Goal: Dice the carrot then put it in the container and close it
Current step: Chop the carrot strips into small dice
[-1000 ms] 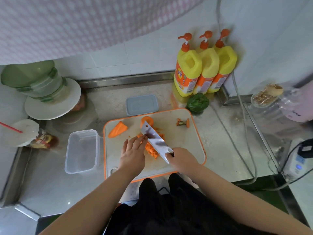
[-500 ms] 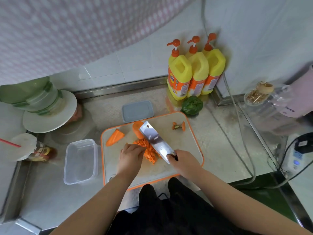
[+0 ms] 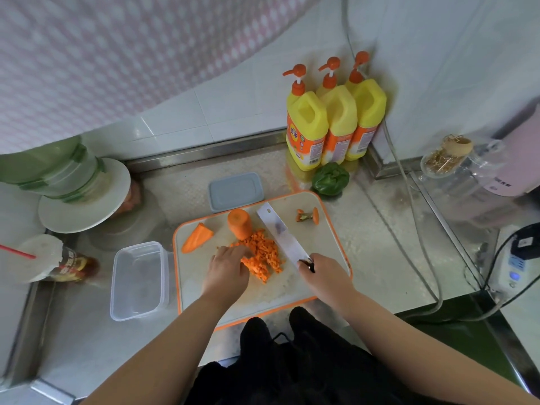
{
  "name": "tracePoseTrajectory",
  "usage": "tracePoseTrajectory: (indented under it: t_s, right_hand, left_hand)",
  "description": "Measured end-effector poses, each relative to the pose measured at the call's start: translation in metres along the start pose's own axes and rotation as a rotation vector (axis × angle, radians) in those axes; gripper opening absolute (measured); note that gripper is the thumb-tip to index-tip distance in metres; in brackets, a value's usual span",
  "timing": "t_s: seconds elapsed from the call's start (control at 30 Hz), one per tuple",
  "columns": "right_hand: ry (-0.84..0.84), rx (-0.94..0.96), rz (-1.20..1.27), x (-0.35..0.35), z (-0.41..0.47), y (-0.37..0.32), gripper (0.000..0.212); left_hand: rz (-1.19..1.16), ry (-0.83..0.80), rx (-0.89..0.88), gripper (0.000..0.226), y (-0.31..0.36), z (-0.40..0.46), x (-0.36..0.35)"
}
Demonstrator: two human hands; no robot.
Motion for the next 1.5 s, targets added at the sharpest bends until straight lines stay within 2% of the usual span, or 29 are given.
tracePoseTrajectory:
  t_s: [0.1, 0.17, 0.2, 0.3, 0.37, 0.43, 0.63, 0.77, 0.97, 1.17, 1.23, 1.37, 1.43, 1.5]
  right_hand:
    - [0.011, 0.002, 0.005, 0.003, 0.001, 0.004, 0.036]
    - [0.015, 0.004, 0.016, 0.004, 0.001, 0.004, 0.036]
    - [0.020, 0.006, 0.020, 0.005, 0.001, 0.004, 0.036]
    - [0.044, 0.006, 0.049, 0.007, -0.001, 0.002, 0.038]
    - [0.048, -0.010, 0.085, 0.008, -0.001, 0.003, 0.040]
    - [0.035, -0.023, 0.111, 0.006, 0.000, 0.005, 0.042]
    - [-0.051, 0.002, 0.109, -0.001, 0.001, 0.012, 0.043]
    - [-0.204, 0.120, -0.084, -0.019, 0.000, -0.005, 0.039]
    - [-0.452, 0.263, -0.360, -0.058, -0.001, -0.043, 0.040]
    - [-0.477, 0.291, -0.372, -0.081, 0.001, -0.067, 0.041]
    - [-0.462, 0.259, -0.337, -0.085, 0.003, -0.067, 0.041]
    - [-0.452, 0.191, -0.246, -0.089, 0.005, -0.071, 0.040]
    - [-0.434, 0.147, -0.200, -0.091, 0.005, -0.070, 0.040]
    - [-0.405, 0.100, -0.177, -0.091, 0.006, -0.066, 0.042]
  left_hand:
    - [-0.034, 0.225, -0.052, 0.032, -0.003, -0.001, 0.027]
    - [-0.016, 0.295, -0.029, 0.043, -0.004, 0.009, 0.043]
    - [0.003, 0.258, -0.007, 0.050, -0.004, 0.019, 0.044]
    - [0.084, 0.017, 0.025, 0.066, 0.000, 0.051, 0.033]
    - [0.146, -0.114, 0.040, 0.070, 0.001, 0.066, 0.022]
    - [0.168, -0.172, 0.046, 0.072, 0.001, 0.075, 0.014]
    - [0.119, -0.075, 0.007, 0.059, 0.003, 0.091, 0.021]
    - [0.024, -0.041, 0.014, 0.058, -0.002, 0.102, 0.031]
    - [0.048, -0.081, 0.041, 0.057, -0.007, 0.112, 0.029]
    - [-0.018, -0.103, 0.015, 0.054, -0.010, 0.114, 0.030]
    - [-0.078, -0.048, 0.036, 0.046, -0.016, 0.112, 0.039]
    - [-0.269, 0.273, 0.208, 0.034, -0.055, 0.099, 0.076]
    - [-0.247, 0.380, 0.295, 0.033, -0.077, 0.089, 0.085]
    - [-0.162, 0.370, 0.376, 0.036, -0.095, 0.082, 0.080]
Point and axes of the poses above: each hand's wrist, its own z-axis towards the middle knuckle, its own x-axis out of the back of the hand, y = z × x, the point moved 10 cm from there along z, towards the middle knuckle, and after that the axes turned 5 degrees about x, right-handed, at the moved point
